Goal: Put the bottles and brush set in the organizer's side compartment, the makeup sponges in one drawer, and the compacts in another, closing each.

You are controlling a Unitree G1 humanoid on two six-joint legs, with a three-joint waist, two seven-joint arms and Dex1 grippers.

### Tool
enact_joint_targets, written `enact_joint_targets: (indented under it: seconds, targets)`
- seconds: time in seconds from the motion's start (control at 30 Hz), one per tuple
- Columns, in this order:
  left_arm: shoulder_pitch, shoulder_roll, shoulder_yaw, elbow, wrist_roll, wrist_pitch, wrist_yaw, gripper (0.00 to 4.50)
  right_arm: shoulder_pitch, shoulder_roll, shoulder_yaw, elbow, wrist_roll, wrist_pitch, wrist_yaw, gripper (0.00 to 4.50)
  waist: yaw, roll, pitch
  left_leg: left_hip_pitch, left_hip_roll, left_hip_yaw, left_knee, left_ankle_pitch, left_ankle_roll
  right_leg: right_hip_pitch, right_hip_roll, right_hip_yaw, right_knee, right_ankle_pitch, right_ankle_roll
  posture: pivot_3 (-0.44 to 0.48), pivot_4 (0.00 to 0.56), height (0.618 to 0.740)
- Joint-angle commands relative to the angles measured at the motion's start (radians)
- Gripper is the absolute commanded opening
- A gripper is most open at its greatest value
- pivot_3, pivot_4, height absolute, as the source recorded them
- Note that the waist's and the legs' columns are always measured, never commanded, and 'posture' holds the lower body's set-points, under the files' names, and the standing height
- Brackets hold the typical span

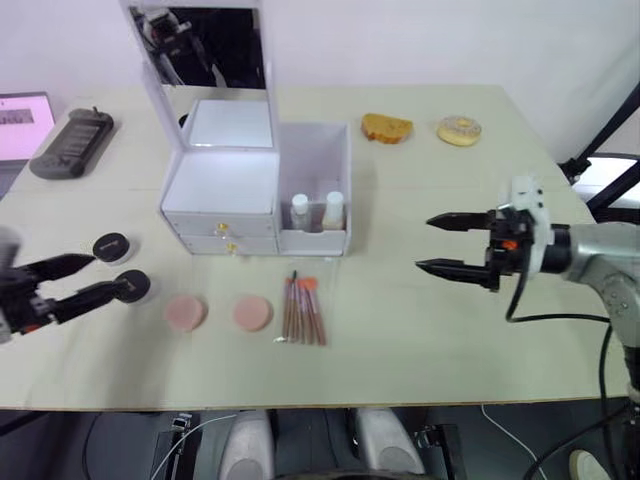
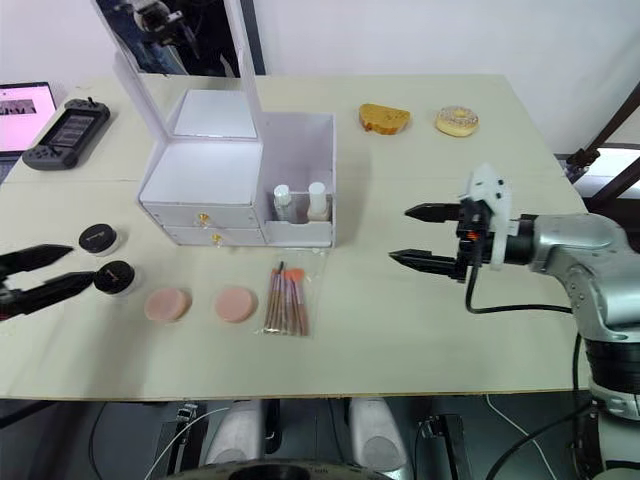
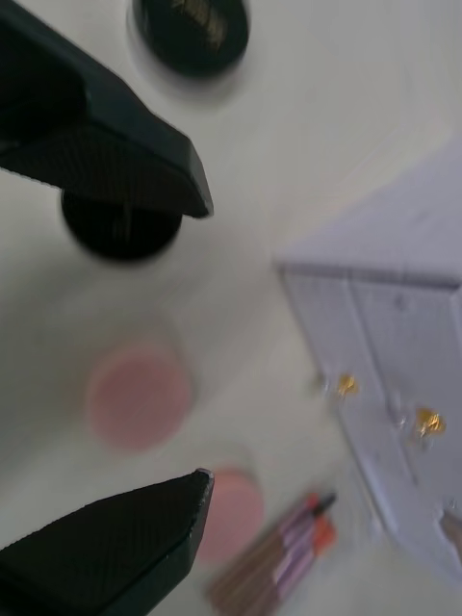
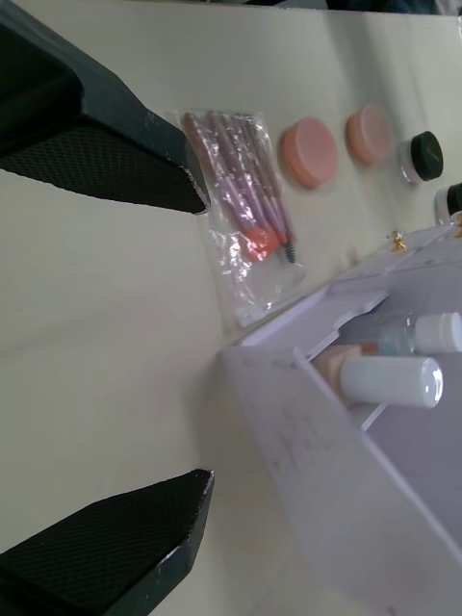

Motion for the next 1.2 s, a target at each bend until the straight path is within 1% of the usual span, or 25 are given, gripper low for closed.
enact_joint_targets:
  seconds: [0.03, 0.13, 0.2, 0.27, 0.33, 0.43, 0.5, 0.6, 0.7, 0.83, 1.07, 1.2]
  targets:
    - [-0.161, 0.045, -0.084, -0.080, -0.283, 0.254, 0.094, 2.58, -0.059, 0.022, 0.018, -0.113, 0.107, 0.125, -0.057, 4.50, 0.000, 0.000, 0.000, 0.000, 0.000, 0.000, 0.000, 0.000, 0.000, 0.000, 0.000, 0.000, 0.000, 0.000, 0.000, 0.000, 0.150, 0.740]
    - [-0.305, 0.010, -0.187, -0.097, -0.401, 0.348, 0.244, 0.92, -0.092, 0.061, 0.029, -0.158, 0.163, 0.227, -0.147, 4.50, -0.005, 0.000, 0.000, 0.000, 0.000, -0.001, 0.000, 0.000, 0.000, 0.000, 0.001, 0.000, 0.000, 0.000, 0.001, 0.000, 0.150, 0.740]
    - [-0.383, -0.009, -0.275, -0.112, -0.434, 0.401, 0.332, 0.04, -0.113, 0.084, 0.030, -0.174, 0.241, 0.335, -0.200, 4.50, -0.007, 0.000, 0.000, 0.000, 0.000, -0.002, -0.001, 0.000, 0.000, 0.000, 0.001, 0.000, 0.001, 0.002, 0.004, 0.000, 0.150, 0.740]
    - [-0.453, -0.046, -0.348, -0.106, -0.466, 0.432, 0.395, 0.04, -0.130, 0.117, 0.023, -0.179, 0.307, 0.422, -0.260, 4.50, -0.006, 0.000, 0.000, 0.000, 0.000, -0.004, -0.001, 0.000, 0.000, 0.000, 0.002, 0.000, 0.002, 0.002, 0.004, 0.000, 0.150, 0.740]
    - [-0.509, -0.076, -0.407, -0.098, -0.462, 0.452, 0.436, 0.04, -0.144, 0.150, 0.018, -0.179, 0.356, 0.505, -0.332, 4.50, -0.004, 0.000, 0.000, -0.001, 0.000, -0.006, 0.000, 0.000, 0.000, -0.001, 0.003, -0.001, 0.003, 0.002, 0.004, 0.000, 0.150, 0.740]
    - [-0.625, -0.177, -0.504, -0.049, -0.402, 0.463, 0.535, 0.04, -0.175, 0.186, 0.063, -0.193, 0.355, 0.673, -0.474, 4.50, 0.000, 0.000, 0.000, -0.001, 0.000, -0.006, 0.000, 0.000, 0.000, 0.000, 0.003, -0.001, 0.004, 0.002, 0.004, 0.000, 0.150, 0.740]
    - [-0.687, -0.260, -0.541, -0.005, -0.417, 0.487, 0.590, 0.04, -0.199, 0.248, 0.051, -0.144, 0.377, 0.781, -0.531, 4.50, 0.006, 0.000, -0.001, -0.001, -0.001, -0.007, 0.001, 0.000, 0.000, 0.000, 0.004, -0.001, 0.004, 0.002, 0.004, 0.000, 0.150, 0.740]
    - [-0.716, -0.329, -0.571, 0.021, -0.419, 0.536, 0.645, 0.04, -0.209, 0.325, 0.026, -0.091, 0.386, 0.864, -0.605, 4.50, 0.007, 0.000, -0.001, -0.001, -0.001, -0.007, 0.002, 0.000, 0.000, 0.000, 0.004, -0.001, 0.004, 0.002, 0.004, 0.000, 0.150, 0.740]
    - [-0.725, -0.366, -0.591, 0.039, -0.379, 0.568, 0.698, 0.04, -0.191, 0.352, 0.048, -0.055, 0.418, 0.869, -0.685, 4.50, 0.011, 0.000, -0.001, -0.003, -0.001, -0.007, 0.001, 0.000, 0.000, -0.002, 0.004, -0.001, 0.004, 0.003, 0.004, 0.000, 0.150, 0.740]
    - [-0.734, -0.391, -0.603, 0.073, -0.304, 0.587, 0.728, 0.04, -0.174, 0.398, 0.040, 0.008, 0.476, 0.869, -0.808, 4.50, 0.017, 0.000, -0.001, -0.003, -0.001, -0.008, 0.000, 0.000, 0.000, -0.002, 0.005, -0.002, 0.004, 0.003, 0.004, 0.000, 0.150, 0.740]
    - [-0.743, -0.432, -0.626, 0.081, -0.227, 0.587, 0.692, 0.04, -0.159, 0.435, 0.048, 0.138, 0.618, 0.869, -1.009, 4.50, 0.017, 0.000, -0.001, -0.004, -0.001, -0.008, 0.001, 0.000, 0.000, -0.002, 0.005, -0.001, 0.004, 0.002, 0.004, 0.000, 0.150, 0.740]
    - [-0.756, -0.429, -0.656, 0.069, -0.185, 0.592, 0.655, 0.04, -0.161, 0.454, 0.053, 0.211, 0.712, 0.869, -1.127, 4.50, 0.017, -0.001, -0.001, -0.004, -0.001, -0.009, 0.001, 0.000, 0.000, -0.001, 0.005, -0.002, 0.004, 0.003, 0.004, 0.000, 0.150, 0.740]
